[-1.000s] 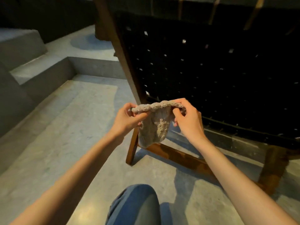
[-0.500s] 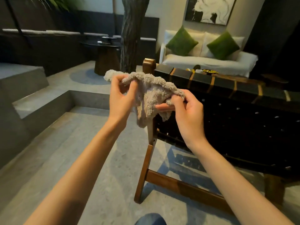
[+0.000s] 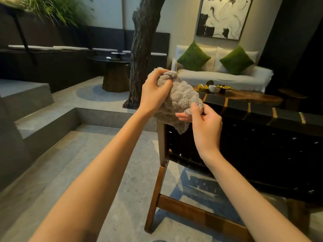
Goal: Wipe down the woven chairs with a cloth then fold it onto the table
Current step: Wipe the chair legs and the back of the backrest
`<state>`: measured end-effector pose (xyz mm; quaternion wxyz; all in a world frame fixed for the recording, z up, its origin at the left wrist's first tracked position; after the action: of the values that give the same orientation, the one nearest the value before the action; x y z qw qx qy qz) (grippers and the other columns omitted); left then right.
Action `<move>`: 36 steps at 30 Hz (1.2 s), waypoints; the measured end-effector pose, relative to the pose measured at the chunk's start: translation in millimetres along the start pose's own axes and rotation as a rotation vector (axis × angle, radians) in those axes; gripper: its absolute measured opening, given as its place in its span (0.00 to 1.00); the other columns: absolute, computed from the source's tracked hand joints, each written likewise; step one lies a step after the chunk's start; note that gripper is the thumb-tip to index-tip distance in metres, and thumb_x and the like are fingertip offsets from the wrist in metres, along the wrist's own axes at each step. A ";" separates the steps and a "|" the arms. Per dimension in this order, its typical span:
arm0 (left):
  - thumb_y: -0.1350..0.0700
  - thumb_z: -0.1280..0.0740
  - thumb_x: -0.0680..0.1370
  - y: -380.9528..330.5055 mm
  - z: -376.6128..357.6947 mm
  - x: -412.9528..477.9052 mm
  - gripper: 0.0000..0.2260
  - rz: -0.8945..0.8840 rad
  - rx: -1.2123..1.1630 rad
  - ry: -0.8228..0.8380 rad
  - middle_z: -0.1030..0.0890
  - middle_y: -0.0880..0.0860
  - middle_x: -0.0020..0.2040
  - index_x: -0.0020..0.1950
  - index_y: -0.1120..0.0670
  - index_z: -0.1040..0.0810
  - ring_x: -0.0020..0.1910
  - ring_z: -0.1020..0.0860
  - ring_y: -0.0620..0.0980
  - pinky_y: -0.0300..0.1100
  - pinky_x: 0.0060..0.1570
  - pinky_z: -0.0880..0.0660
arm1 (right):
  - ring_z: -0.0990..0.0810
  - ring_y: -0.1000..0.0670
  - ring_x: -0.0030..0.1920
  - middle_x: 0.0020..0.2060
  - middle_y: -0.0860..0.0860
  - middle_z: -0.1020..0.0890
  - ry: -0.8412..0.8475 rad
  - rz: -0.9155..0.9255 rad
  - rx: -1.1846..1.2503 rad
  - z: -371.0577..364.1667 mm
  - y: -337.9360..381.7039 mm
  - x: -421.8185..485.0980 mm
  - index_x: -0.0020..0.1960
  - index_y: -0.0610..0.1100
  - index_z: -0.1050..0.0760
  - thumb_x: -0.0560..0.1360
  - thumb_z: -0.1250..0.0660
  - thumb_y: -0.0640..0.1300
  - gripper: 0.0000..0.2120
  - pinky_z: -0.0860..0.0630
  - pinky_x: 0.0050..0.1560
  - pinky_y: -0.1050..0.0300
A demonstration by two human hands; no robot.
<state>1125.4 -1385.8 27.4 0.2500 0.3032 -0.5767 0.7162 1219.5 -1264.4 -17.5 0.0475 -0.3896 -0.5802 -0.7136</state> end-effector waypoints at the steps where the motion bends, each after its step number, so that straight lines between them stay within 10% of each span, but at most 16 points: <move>1: 0.61 0.36 0.76 0.4 -1.6 -1.8 0.09 -0.003 -0.005 -0.025 0.21 0.49 0.52 0.55 0.55 0.24 0.54 0.24 0.45 0.44 0.58 0.28 | 0.16 0.56 0.38 0.34 0.56 0.15 -0.001 0.004 -0.010 -0.8 -1.0 -0.1 0.46 0.44 0.22 0.81 0.40 0.46 0.11 0.19 0.43 0.56; 6: 0.62 0.40 0.79 4.9 -13.6 -16.9 0.09 -0.108 -0.004 -0.189 0.26 0.57 0.54 0.58 0.62 0.29 0.55 0.27 0.52 0.45 0.59 0.30 | 0.16 0.47 0.36 0.34 0.57 0.15 0.006 -0.015 -0.029 0.2 -11.4 -0.8 0.45 0.42 0.21 0.80 0.40 0.47 0.13 0.21 0.41 0.50; 11: 0.61 0.42 0.81 14.1 -19.2 -30.0 0.14 -0.139 0.007 -0.262 0.32 0.56 0.59 0.66 0.65 0.34 0.60 0.32 0.47 0.34 0.64 0.36 | 0.17 0.60 0.42 0.35 0.55 0.15 0.008 -0.079 -0.016 0.2 -24.4 -0.6 0.46 0.41 0.19 0.80 0.40 0.45 0.12 0.23 0.41 0.68; 16: 0.60 0.44 0.81 22.7 -16.4 -37.7 0.19 -0.109 0.029 -0.231 0.35 0.56 0.61 0.71 0.63 0.40 0.62 0.34 0.44 0.32 0.66 0.39 | 0.19 0.35 0.44 0.39 0.41 0.16 -0.034 -0.240 0.047 -10.7 -34.7 3.0 0.46 0.37 0.23 0.78 0.39 0.43 0.11 0.23 0.49 0.34; 25: 0.59 0.43 0.82 76.6 2.2 -80.5 0.16 0.206 0.041 -0.037 0.28 0.56 0.65 0.70 0.59 0.33 0.63 0.29 0.49 0.44 0.64 0.30 | 0.17 0.55 0.48 0.42 0.50 0.15 -0.125 -0.440 0.345 -51.7 -42.5 -4.6 0.63 0.41 0.35 0.79 0.38 0.42 0.14 0.24 0.55 0.60; 29: 0.61 0.42 0.82 56.5 1.5 -64.9 0.22 0.182 -0.155 -0.095 0.32 0.52 0.70 0.75 0.56 0.44 0.65 0.29 0.42 0.47 0.64 0.28 | 0.23 0.65 0.43 0.43 0.61 0.23 -0.166 -0.303 0.234 -58.1 -52.1 -1.0 0.59 0.49 0.36 0.79 0.38 0.43 0.11 0.29 0.40 0.75; 36: 0.61 0.43 0.82 62.2 -3.4 -63.7 0.15 0.145 -0.228 -0.048 0.23 0.58 0.60 0.68 0.62 0.36 0.57 0.22 0.52 0.56 0.56 0.24 | 0.31 0.49 0.70 0.69 0.44 0.29 0.048 0.099 -0.041 -79.5 -69.7 -13.2 0.74 0.41 0.39 0.80 0.39 0.38 0.24 0.31 0.67 0.54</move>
<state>1124.9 -1396.1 -61.0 0.2165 0.2476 -0.6806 0.6547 1152.5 -1315.8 -82.5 0.0886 -0.4016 -0.5439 -0.7314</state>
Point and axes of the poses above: each hand's wrist, its own x-axis towards the middle knuckle, its own z-axis out of the back of the hand, y = z × x, the point moved 2 cm from there along x, towards the middle knuckle
